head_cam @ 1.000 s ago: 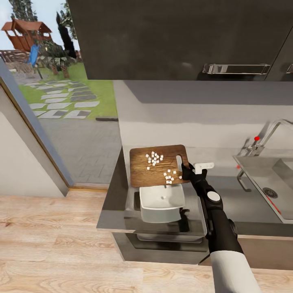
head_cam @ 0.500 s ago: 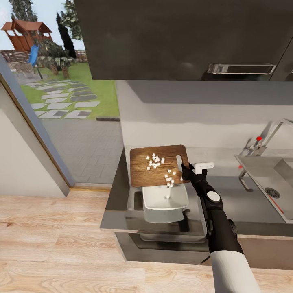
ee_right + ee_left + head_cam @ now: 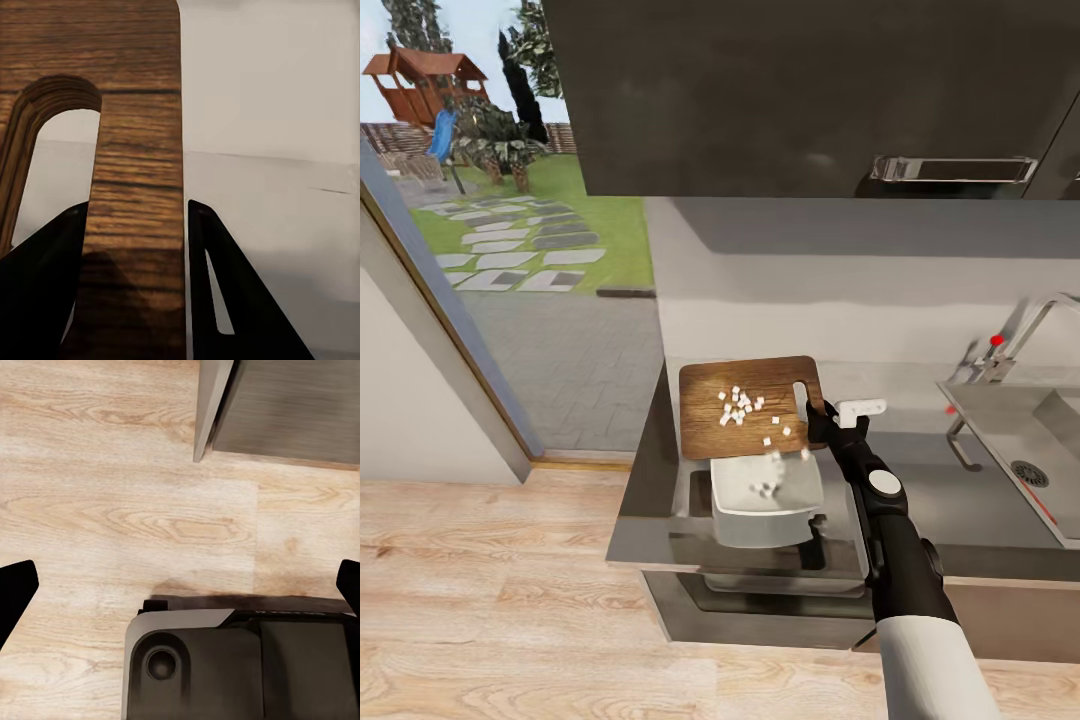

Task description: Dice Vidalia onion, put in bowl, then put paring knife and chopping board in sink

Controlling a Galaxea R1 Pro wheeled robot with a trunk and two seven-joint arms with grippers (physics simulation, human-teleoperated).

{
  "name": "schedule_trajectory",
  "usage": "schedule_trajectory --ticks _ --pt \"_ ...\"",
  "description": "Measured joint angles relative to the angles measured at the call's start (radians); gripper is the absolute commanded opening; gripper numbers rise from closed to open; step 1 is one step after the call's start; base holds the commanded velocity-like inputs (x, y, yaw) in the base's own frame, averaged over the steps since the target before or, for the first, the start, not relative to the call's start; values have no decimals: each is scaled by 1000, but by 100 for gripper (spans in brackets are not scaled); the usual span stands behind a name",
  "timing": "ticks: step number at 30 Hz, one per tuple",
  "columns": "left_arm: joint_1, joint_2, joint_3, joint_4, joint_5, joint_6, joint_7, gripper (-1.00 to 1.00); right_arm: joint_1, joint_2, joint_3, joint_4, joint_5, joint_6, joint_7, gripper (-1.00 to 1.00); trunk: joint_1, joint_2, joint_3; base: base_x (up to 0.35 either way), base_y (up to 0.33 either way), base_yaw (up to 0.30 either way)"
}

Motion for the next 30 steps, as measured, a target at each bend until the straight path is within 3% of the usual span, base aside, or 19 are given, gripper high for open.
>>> schedule_trajectory --ticks 30 --pt "0 -1 0 2 0 0 0 100 0 0 0 0 0 2 0 -100 0 0 0 0 -36 0"
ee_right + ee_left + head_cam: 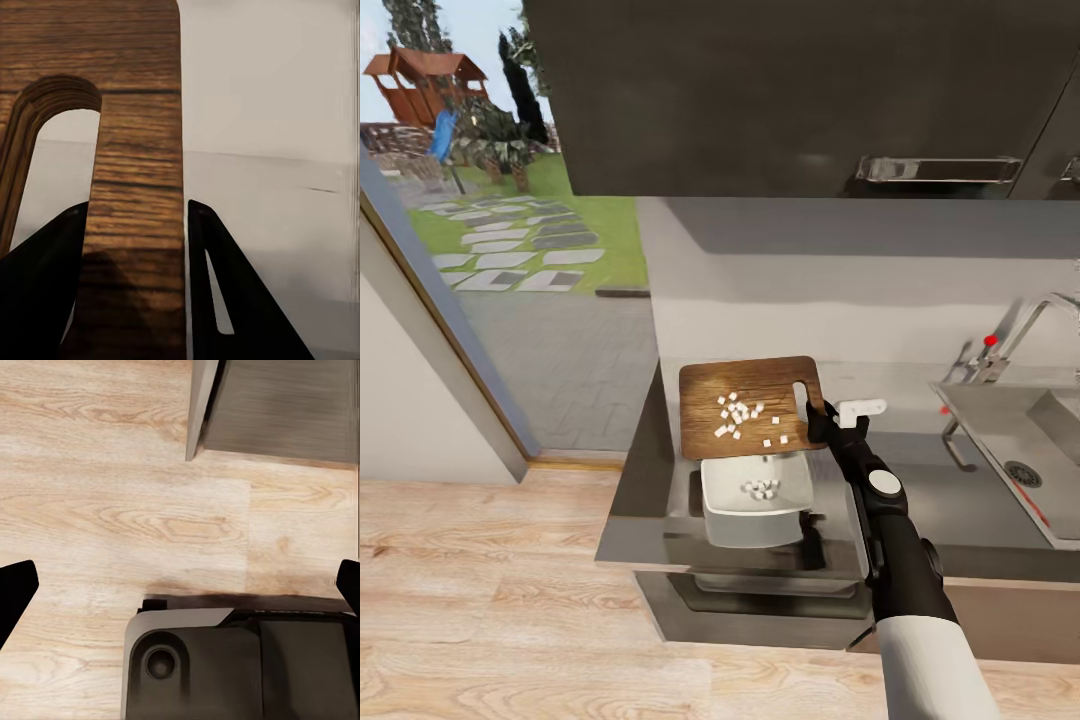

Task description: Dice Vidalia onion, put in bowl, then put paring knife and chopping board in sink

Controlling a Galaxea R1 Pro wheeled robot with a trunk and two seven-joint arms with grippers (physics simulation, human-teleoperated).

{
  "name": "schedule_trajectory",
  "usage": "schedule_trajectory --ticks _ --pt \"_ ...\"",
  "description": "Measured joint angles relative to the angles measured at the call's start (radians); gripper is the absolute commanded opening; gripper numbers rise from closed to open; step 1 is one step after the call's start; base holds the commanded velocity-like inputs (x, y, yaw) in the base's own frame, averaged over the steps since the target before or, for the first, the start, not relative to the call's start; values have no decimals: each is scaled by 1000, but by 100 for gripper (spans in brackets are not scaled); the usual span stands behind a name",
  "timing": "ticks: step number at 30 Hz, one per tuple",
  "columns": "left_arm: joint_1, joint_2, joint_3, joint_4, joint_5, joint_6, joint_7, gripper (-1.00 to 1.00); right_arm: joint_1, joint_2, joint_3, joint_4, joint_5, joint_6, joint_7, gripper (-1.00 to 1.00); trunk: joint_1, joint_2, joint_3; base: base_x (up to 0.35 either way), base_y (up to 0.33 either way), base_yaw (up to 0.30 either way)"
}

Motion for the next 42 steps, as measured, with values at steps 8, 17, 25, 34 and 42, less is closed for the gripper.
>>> schedule_trajectory --ticks 8,17,25,34,42 --pt "0 0 0 0 0 0 0 100 0 0 0 0 0 0 0 -100 0 0 0 0 -24 0" --pt "0 0 0 0 0 0 0 100 0 0 0 0 0 0 0 -100 0 0 0 0 -35 0" --pt "0 0 0 0 0 0 0 100 0 0 0 0 0 0 -1 -100 0 0 0 0 -1 0" --pt "0 0 0 -2 0 0 0 100 0 0 0 0 0 0 0 -100 0 0 0 0 0 0" --pt "0 1 0 -2 0 0 0 100 0 0 0 2 0 -5 0 -100 0 0 0 0 0 0"
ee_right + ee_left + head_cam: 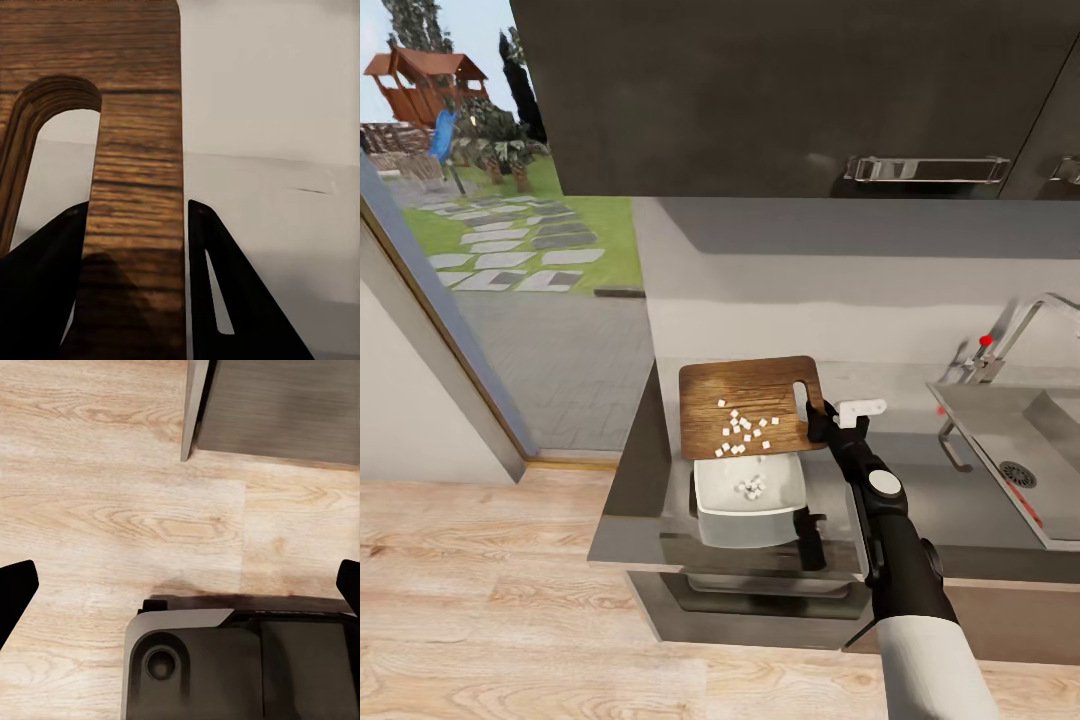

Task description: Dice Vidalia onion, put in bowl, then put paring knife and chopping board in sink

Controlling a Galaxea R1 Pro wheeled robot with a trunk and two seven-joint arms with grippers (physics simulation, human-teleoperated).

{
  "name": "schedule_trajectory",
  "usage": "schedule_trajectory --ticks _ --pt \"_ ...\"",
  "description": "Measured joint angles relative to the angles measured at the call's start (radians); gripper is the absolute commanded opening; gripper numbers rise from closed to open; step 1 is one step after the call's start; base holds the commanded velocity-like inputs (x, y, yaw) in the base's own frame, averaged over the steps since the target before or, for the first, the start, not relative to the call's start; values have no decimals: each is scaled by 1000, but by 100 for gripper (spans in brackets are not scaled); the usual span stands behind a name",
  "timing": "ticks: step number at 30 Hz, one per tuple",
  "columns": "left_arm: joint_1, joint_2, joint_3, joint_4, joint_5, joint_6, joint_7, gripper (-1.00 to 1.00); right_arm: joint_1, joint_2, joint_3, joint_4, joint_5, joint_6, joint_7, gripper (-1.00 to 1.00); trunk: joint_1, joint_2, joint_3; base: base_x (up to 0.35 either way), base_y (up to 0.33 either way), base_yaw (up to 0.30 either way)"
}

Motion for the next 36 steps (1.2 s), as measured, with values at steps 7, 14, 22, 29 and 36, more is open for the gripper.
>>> schedule_trajectory --ticks 7,14,22,29,36 --pt "0 0 0 0 0 0 0 100 0 0 0 2 0 -1 3 -100 0 0 0 0 0 0" --pt "0 0 0 1 0 0 0 100 0 0 -1 22 0 -3 7 -100 0 0 0 0 0 0" --pt "0 -1 0 2 0 0 0 100 0 0 -1 23 0 -3 7 -100 0 0 0 0 0 0" --pt "0 -1 0 2 0 0 0 100 0 0 -2 23 0 -8 9 -100 0 0 0 0 0 0" --pt "0 0 0 2 0 0 0 100 0 0 -1 23 -1 -17 9 -100 0 0 0 0 0 0"
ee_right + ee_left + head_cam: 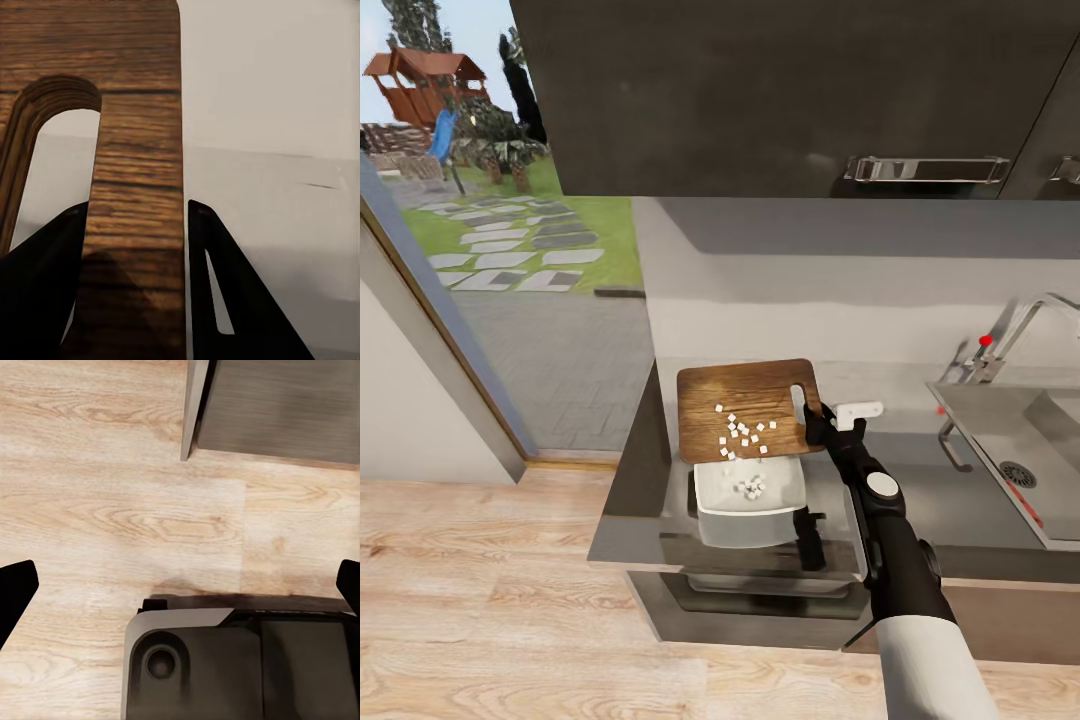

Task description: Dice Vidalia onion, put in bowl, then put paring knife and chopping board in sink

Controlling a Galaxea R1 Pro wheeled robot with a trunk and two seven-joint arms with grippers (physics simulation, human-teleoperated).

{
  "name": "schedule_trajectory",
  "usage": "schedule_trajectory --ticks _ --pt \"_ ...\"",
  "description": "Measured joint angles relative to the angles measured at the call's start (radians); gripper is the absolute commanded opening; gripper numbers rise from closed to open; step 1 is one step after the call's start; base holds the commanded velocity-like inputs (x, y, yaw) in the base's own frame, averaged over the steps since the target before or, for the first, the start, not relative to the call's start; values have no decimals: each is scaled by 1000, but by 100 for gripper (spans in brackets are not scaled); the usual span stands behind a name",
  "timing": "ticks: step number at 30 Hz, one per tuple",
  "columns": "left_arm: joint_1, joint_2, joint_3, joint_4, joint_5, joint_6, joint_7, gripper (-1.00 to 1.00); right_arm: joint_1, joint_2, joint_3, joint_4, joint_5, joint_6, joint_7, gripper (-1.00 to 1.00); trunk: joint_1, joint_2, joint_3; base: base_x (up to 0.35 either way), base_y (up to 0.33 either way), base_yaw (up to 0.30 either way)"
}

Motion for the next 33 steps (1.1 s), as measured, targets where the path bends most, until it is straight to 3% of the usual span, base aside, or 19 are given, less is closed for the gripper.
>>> schedule_trajectory --ticks 10,15,21,33 --pt "0 0 0 7 0 0 0 100 0 0 -5 0 0 -33 0 -100 0 0 0 0 0 0" --pt "0 0 0 14 0 0 0 100 0 0 -41 0 -1 -43 3 -100 0 0 0 0 0 0" --pt "0 0 0 15 0 0 0 100 0 0 -44 -1 0 -43 38 -100 0 0 0 0 0 0" --pt "0 0 0 17 0 0 0 100 0 0 -44 -2 1 -43 40 -100 0 0 0 0 0 0"
